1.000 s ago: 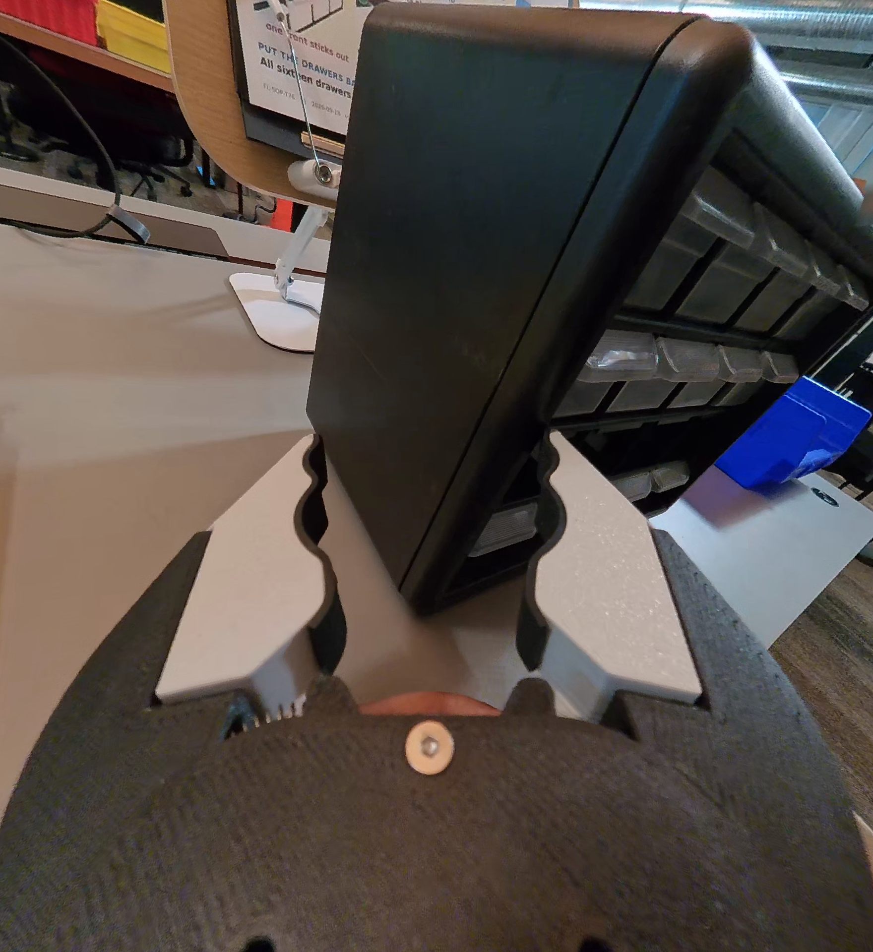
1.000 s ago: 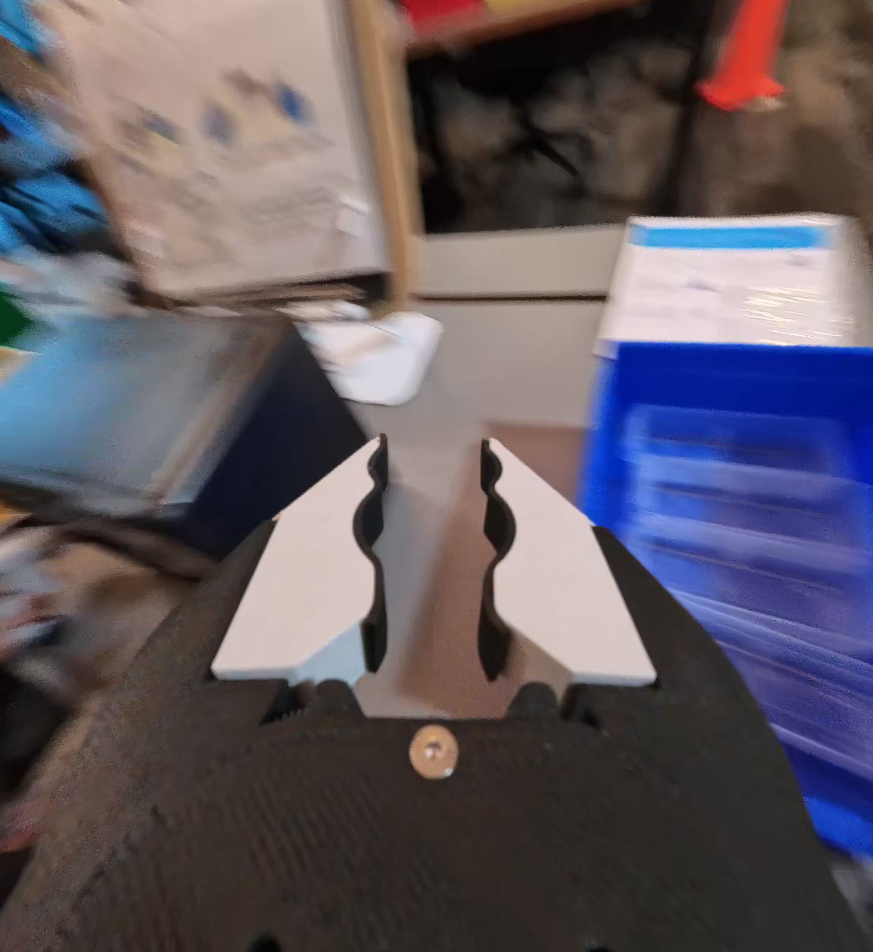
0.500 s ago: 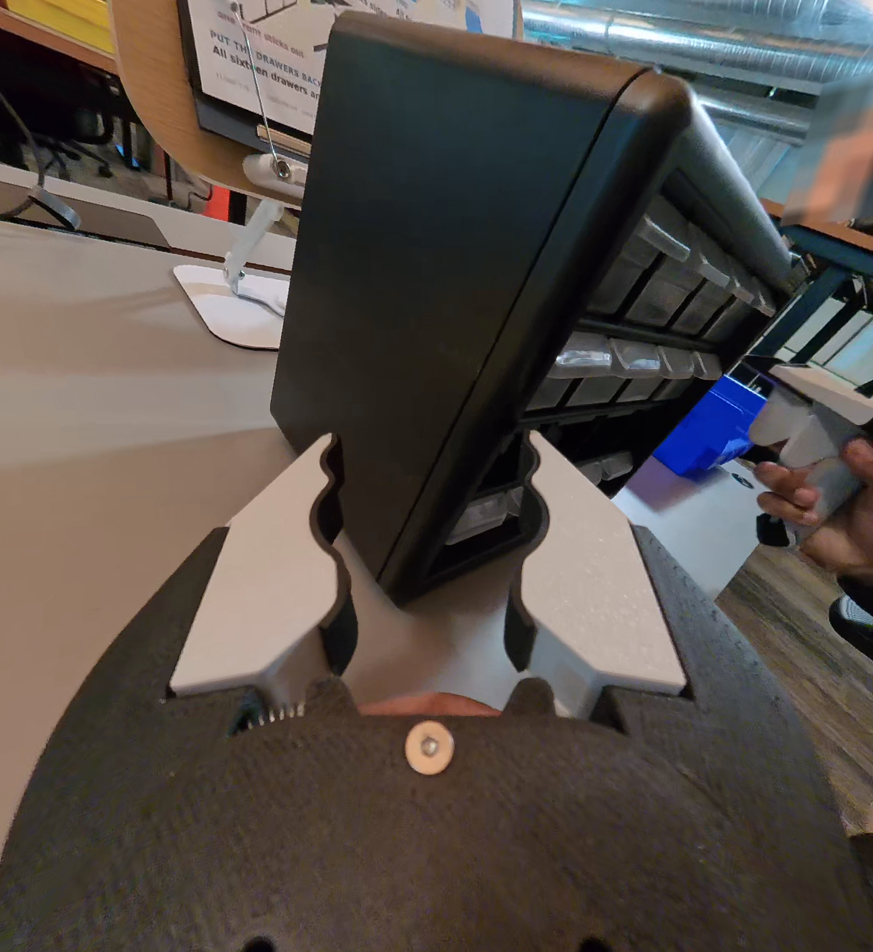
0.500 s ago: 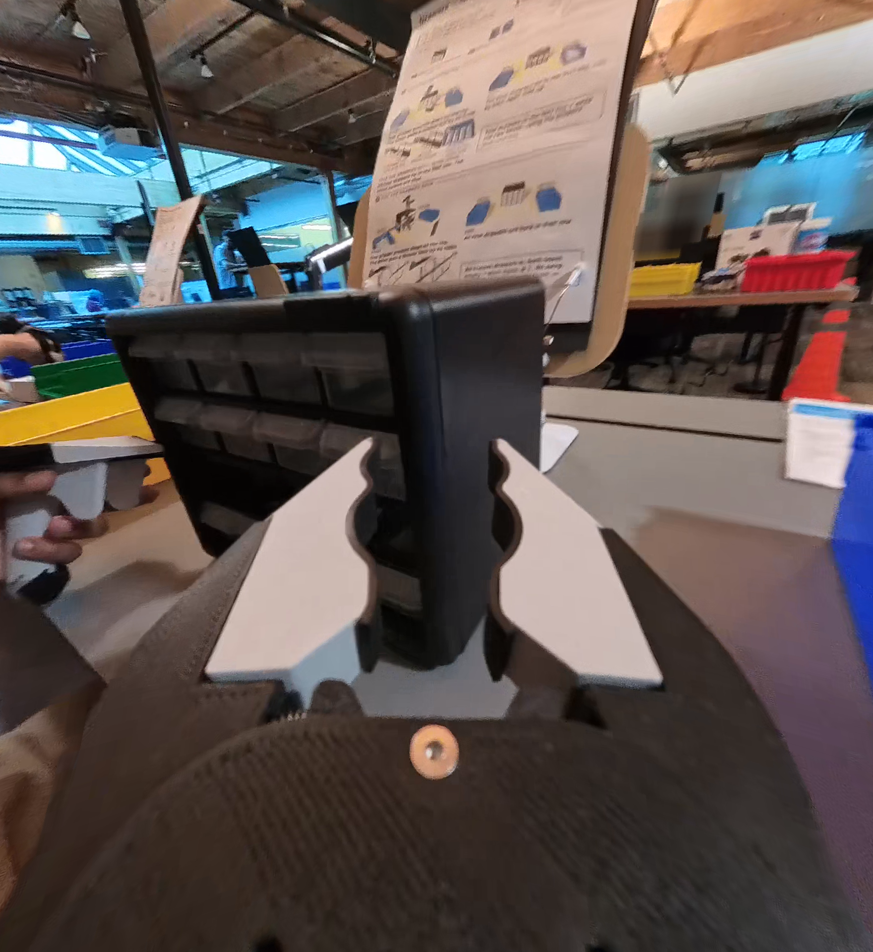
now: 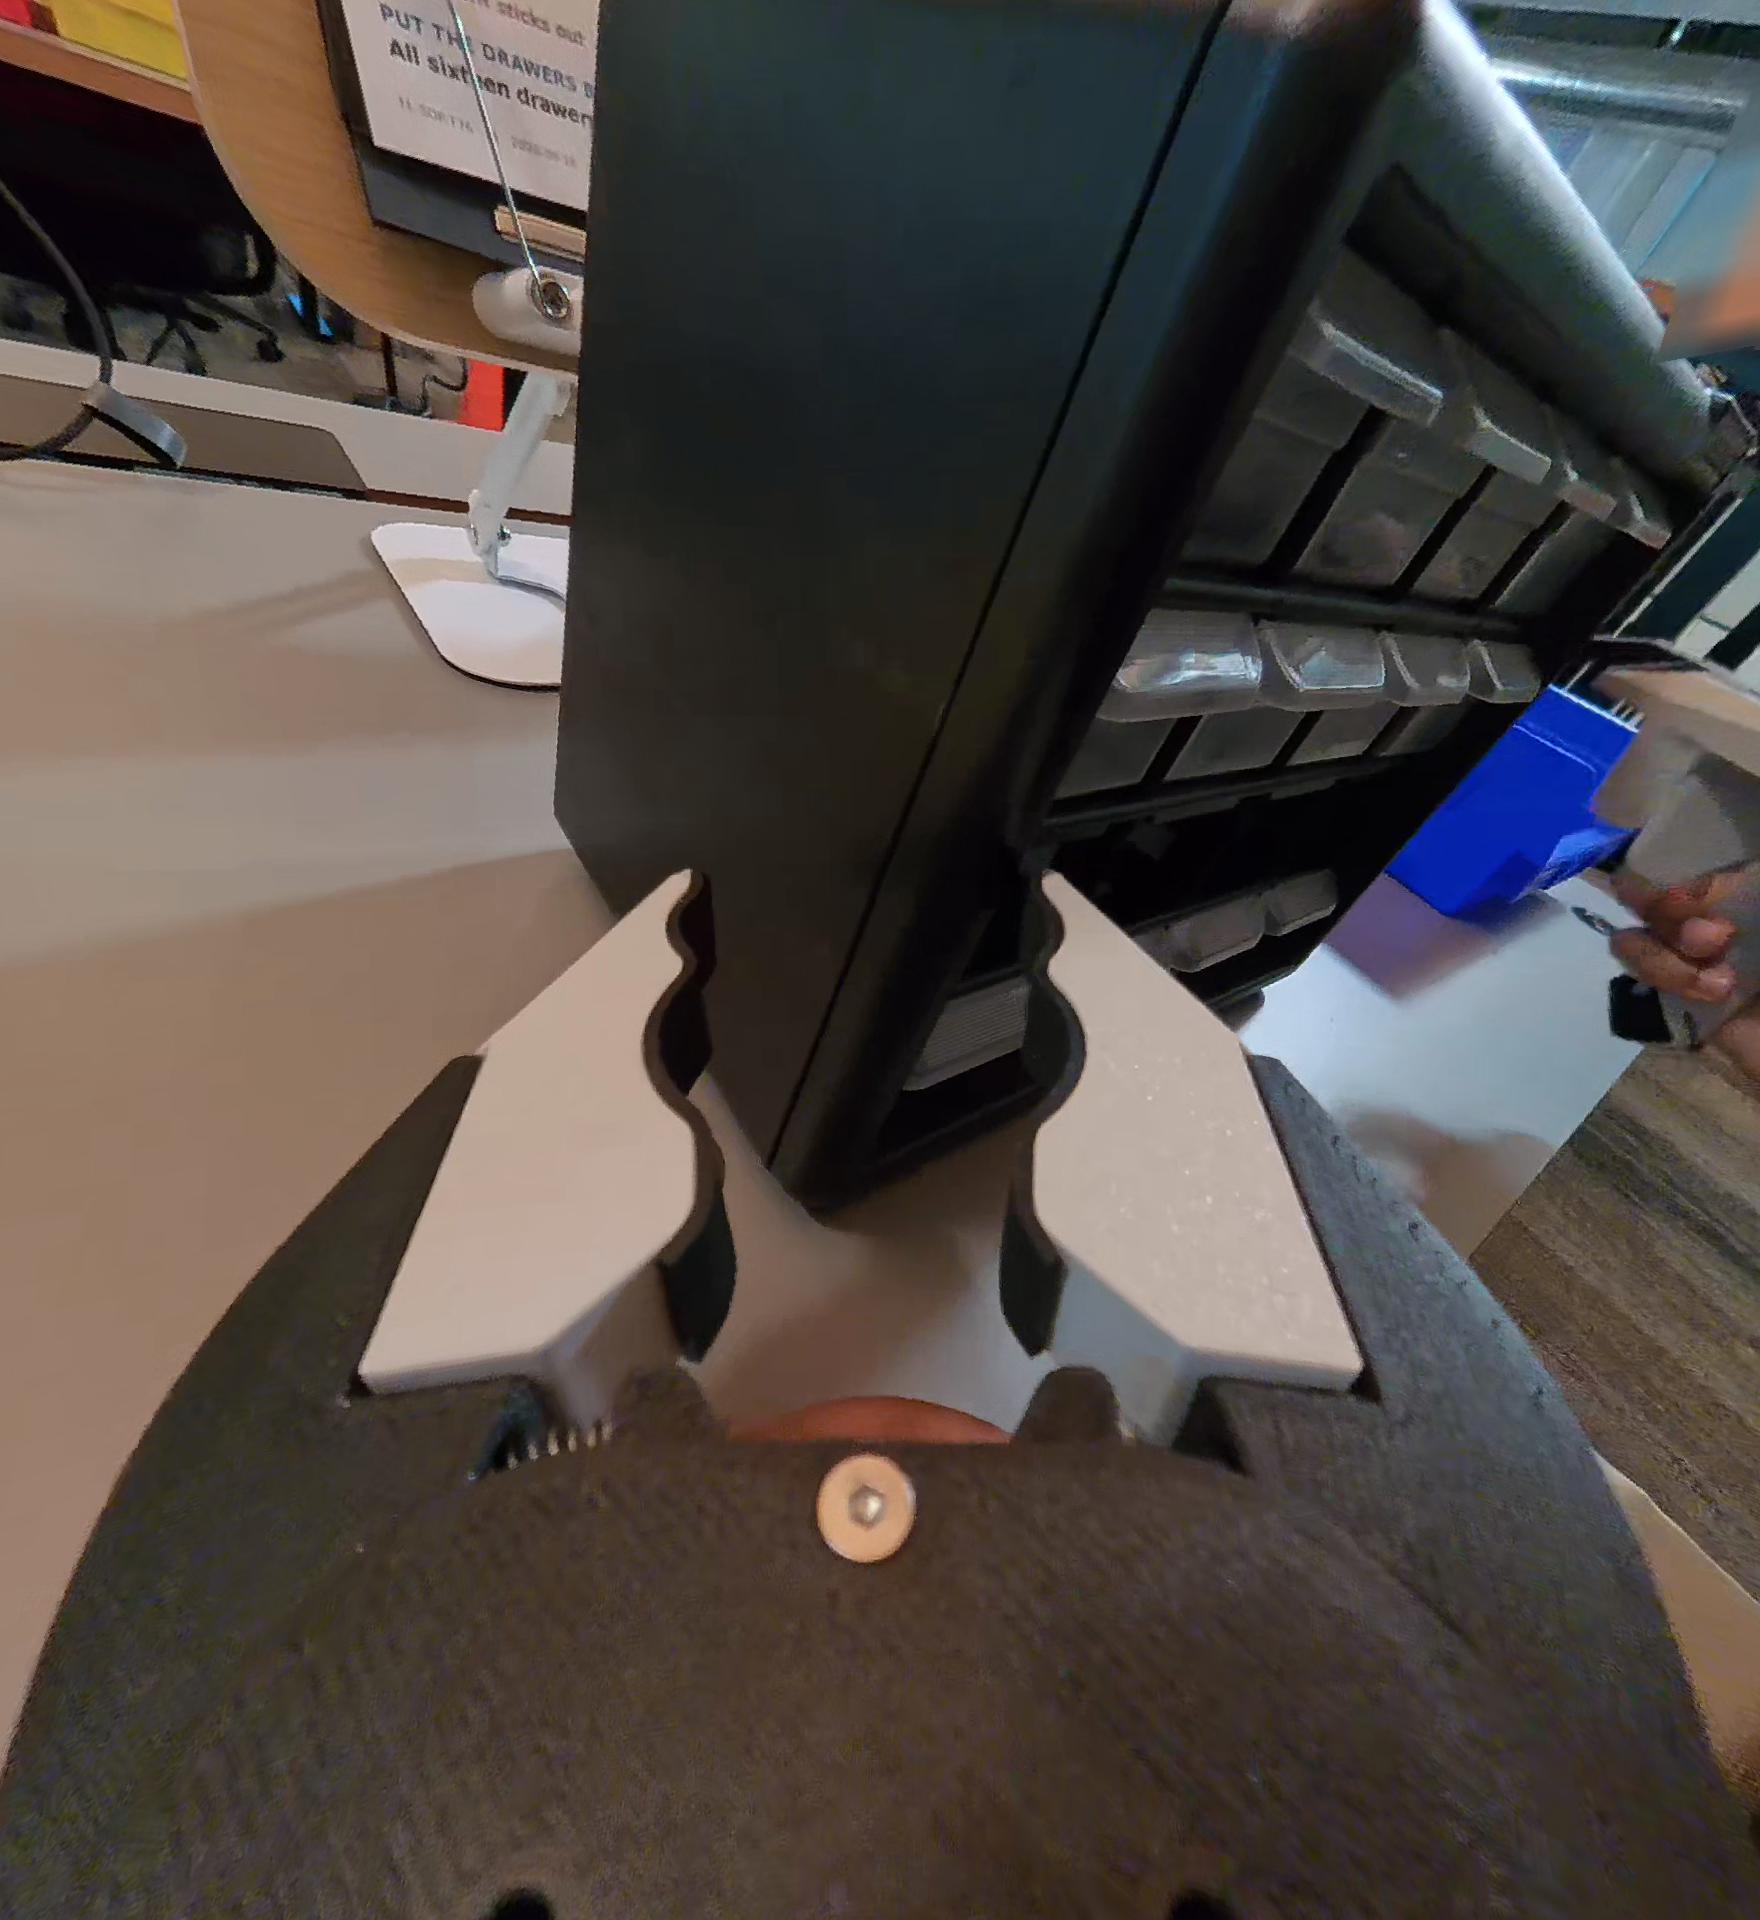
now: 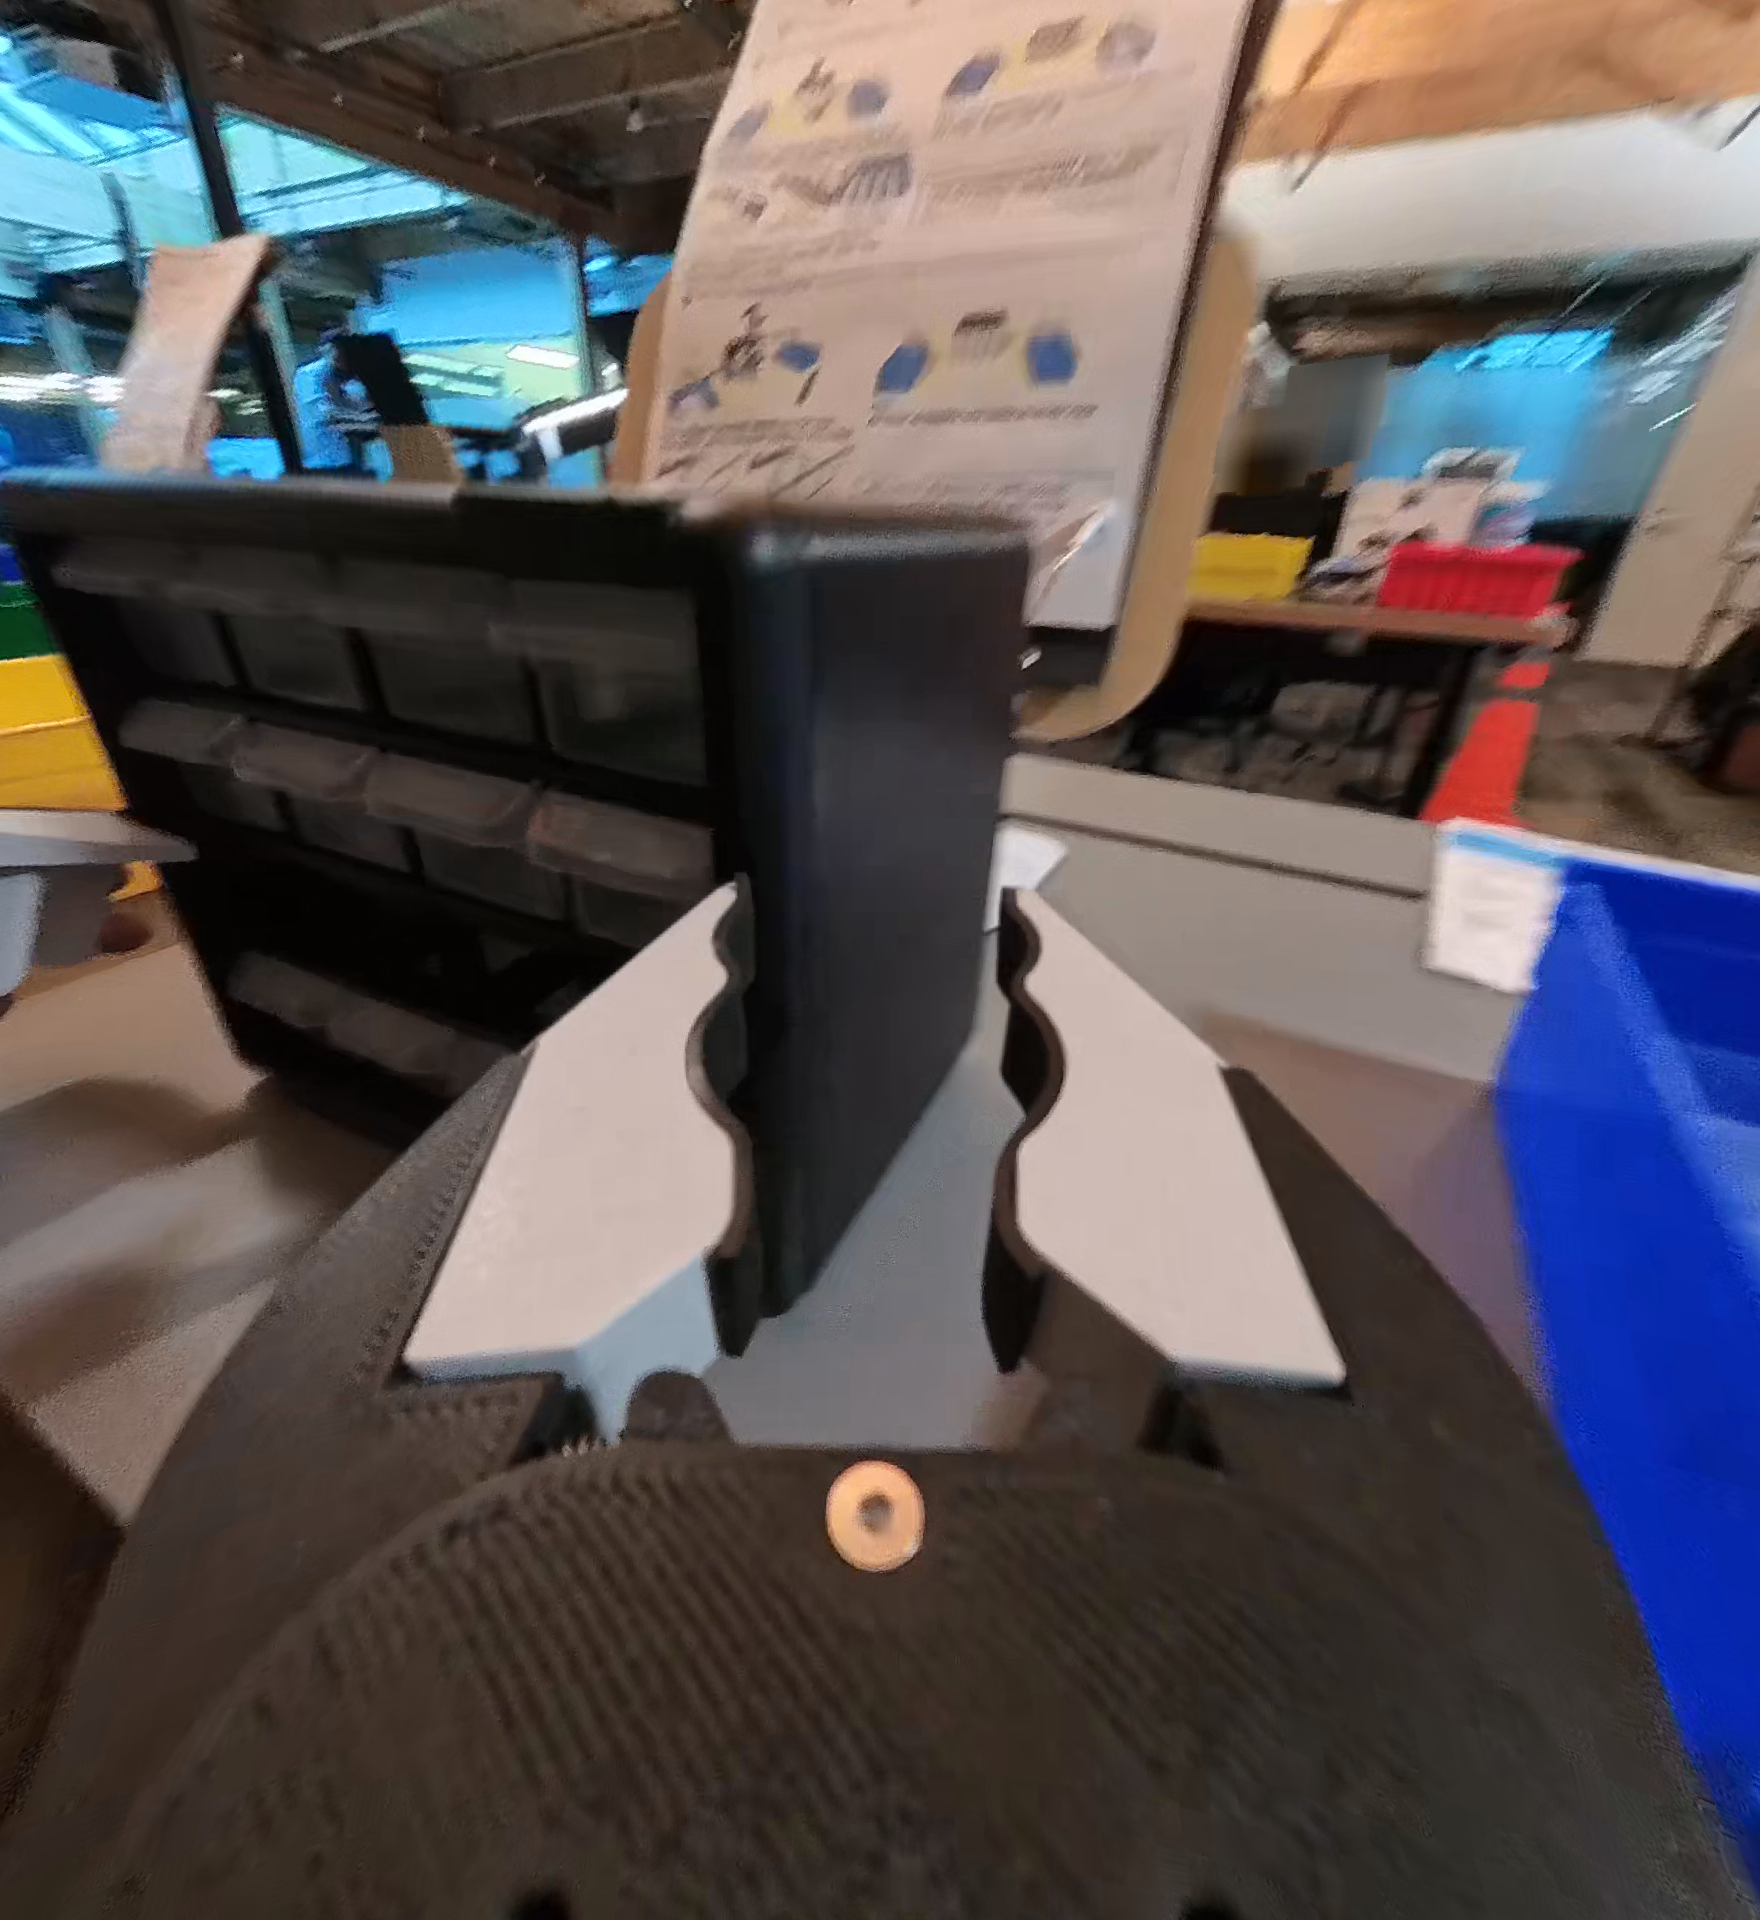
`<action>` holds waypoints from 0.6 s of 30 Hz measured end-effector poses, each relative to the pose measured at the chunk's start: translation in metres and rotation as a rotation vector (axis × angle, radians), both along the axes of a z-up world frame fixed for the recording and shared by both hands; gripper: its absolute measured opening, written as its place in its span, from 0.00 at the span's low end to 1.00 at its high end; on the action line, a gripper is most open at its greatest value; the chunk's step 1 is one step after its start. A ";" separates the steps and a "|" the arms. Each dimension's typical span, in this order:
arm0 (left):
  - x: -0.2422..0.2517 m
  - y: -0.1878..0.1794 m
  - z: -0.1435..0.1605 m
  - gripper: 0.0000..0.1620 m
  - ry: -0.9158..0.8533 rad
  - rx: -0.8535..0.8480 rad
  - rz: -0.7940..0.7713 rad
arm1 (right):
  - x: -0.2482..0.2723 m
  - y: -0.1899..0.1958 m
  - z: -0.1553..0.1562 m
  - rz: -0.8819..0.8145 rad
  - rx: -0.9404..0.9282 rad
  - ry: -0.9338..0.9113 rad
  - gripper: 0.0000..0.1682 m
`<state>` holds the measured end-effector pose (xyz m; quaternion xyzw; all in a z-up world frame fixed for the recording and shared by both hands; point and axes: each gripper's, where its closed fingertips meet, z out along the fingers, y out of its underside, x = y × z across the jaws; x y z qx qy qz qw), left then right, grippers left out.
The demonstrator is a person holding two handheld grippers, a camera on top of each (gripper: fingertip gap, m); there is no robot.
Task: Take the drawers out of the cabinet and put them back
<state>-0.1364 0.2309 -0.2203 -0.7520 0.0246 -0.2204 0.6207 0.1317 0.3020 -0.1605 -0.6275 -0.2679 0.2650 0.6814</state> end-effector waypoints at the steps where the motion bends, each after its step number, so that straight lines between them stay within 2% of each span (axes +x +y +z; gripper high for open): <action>1: -0.001 -0.001 0.001 0.37 -0.008 0.005 0.000 | 0.017 0.002 0.013 -0.058 0.057 0.011 0.26; 5: -0.007 -0.001 0.005 0.41 -0.063 0.010 0.002 | 0.145 0.002 0.088 -0.455 0.323 0.159 0.16; 7: -0.007 -0.001 0.004 0.41 -0.078 0.005 -0.005 | 0.219 0.004 0.098 -0.601 0.307 0.246 0.20; 9: -0.006 0.000 0.005 0.41 -0.076 0.007 -0.002 | 0.288 0.017 0.078 -0.727 0.211 0.311 0.25; 12: -0.004 0.000 0.004 0.41 -0.061 0.006 -0.001 | 0.361 0.052 0.012 -0.864 -0.076 0.385 0.36; 15: -0.003 0.001 0.002 0.41 -0.050 0.000 -0.003 | 0.363 0.091 -0.043 -0.751 -0.420 0.384 0.48; 18: -0.003 0.000 0.001 0.41 -0.043 -0.004 -0.002 | 0.354 0.113 -0.067 -0.665 -0.572 0.358 0.49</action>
